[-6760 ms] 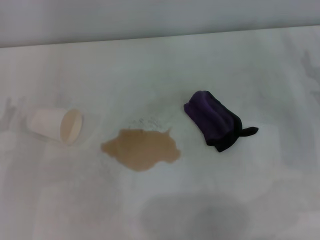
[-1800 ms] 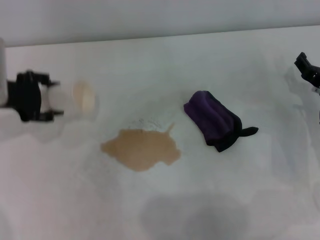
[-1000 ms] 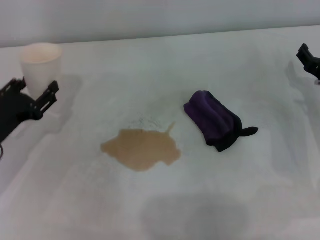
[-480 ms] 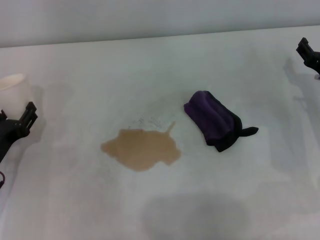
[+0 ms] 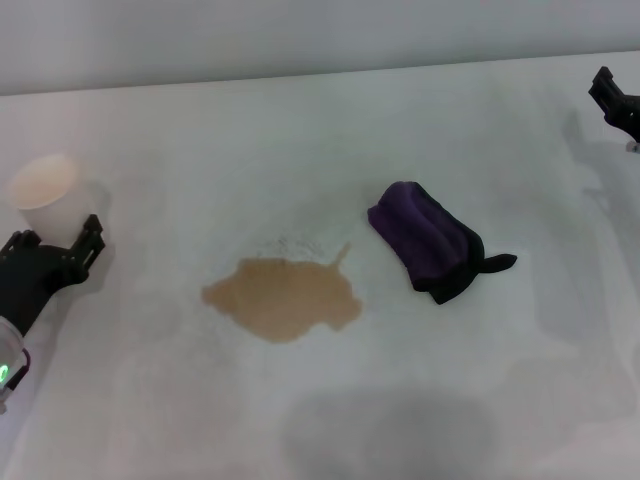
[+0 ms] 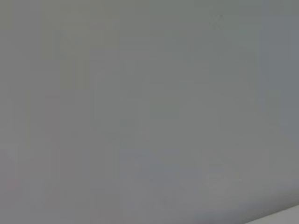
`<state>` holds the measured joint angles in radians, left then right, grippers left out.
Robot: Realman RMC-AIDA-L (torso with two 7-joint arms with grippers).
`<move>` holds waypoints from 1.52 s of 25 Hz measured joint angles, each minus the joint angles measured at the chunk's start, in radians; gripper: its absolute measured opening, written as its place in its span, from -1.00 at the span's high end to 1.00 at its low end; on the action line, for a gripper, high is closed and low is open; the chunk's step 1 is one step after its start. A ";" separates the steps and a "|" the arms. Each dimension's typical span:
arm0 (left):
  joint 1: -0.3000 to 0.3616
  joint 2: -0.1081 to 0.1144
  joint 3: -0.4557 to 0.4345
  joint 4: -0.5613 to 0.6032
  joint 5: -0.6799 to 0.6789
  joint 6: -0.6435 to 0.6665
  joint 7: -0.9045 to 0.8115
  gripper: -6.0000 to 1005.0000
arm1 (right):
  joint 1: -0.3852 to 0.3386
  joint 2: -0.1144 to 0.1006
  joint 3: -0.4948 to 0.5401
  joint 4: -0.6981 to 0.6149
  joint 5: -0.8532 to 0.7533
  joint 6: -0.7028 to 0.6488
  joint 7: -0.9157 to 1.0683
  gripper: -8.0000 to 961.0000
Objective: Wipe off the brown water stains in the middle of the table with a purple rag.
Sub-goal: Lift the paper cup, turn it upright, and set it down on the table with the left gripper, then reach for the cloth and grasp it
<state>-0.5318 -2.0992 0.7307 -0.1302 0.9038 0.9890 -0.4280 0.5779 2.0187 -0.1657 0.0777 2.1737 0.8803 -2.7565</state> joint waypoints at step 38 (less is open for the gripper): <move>0.114 0.000 0.002 -0.050 0.058 0.210 0.022 -0.75 | -0.003 0.000 0.000 -0.014 0.000 0.007 0.000 -0.79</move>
<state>-0.4176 -2.0991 0.7331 -0.1807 0.9614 1.1989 -0.4057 0.5748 2.0187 -0.1656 0.0634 2.1737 0.8869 -2.7565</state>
